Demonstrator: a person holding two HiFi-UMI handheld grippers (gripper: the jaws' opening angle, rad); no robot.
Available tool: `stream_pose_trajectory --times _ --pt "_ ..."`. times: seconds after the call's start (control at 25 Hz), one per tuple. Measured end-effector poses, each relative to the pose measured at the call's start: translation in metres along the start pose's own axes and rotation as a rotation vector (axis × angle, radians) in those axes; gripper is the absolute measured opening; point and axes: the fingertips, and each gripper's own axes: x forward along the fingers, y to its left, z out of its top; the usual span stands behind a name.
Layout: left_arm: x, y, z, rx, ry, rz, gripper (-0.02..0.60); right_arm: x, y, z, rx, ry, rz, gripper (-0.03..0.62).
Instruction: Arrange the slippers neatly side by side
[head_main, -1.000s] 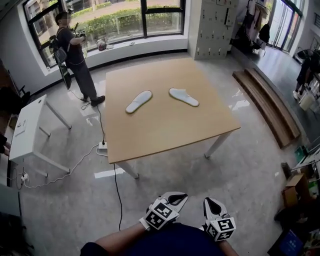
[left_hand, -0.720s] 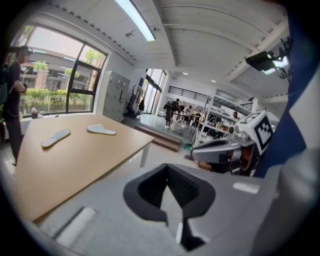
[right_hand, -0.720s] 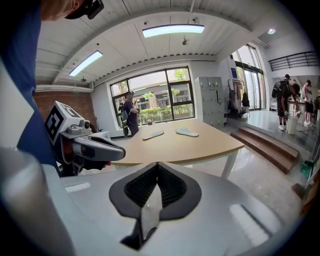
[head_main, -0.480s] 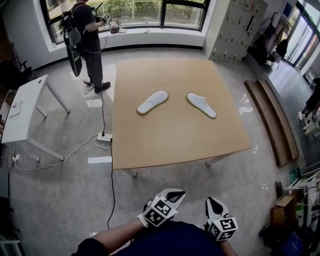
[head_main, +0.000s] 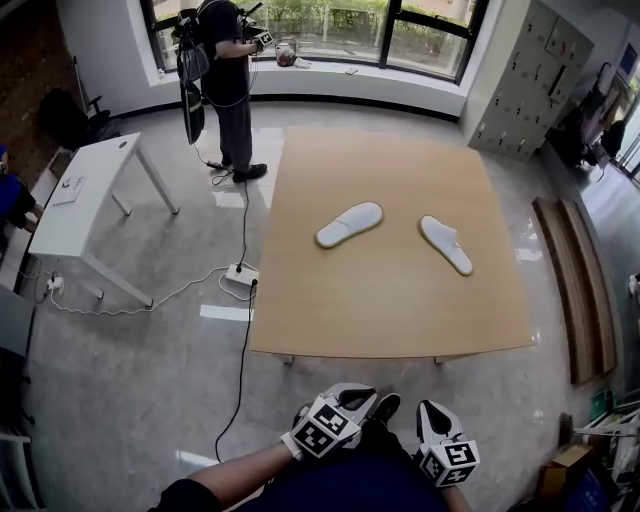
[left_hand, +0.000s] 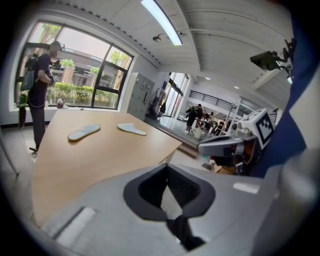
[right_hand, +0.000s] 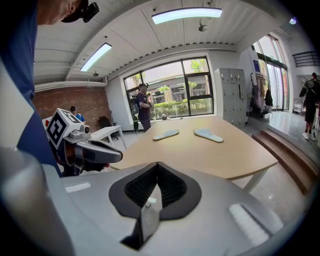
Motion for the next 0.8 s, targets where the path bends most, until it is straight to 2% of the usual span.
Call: stream_pose_trajectory --times 0.16,0.28,0.48,0.6,0.8 --pt "0.003 0.022 0.02 -0.016 -0.015 0.094 0.003 0.03 -0.012 0.018 -0.056 -0.013 0.103 0.011" --pt "0.019 0.031 0.03 -0.049 -0.021 0.146 0.003 0.04 -0.038 0.035 -0.072 -0.03 0.128 0.011" --pt "0.063 0.025 0.066 -0.038 -0.038 0.181 0.003 0.055 -0.092 0.056 -0.005 -0.059 0.137 0.011" --pt "0.083 0.021 0.087 -0.016 -0.039 0.208 0.003 0.063 -0.11 0.059 0.002 -0.046 0.181 0.011" --pt "0.111 0.016 0.095 -0.032 -0.001 0.263 0.003 0.071 -0.138 0.059 0.033 -0.031 0.245 0.011"
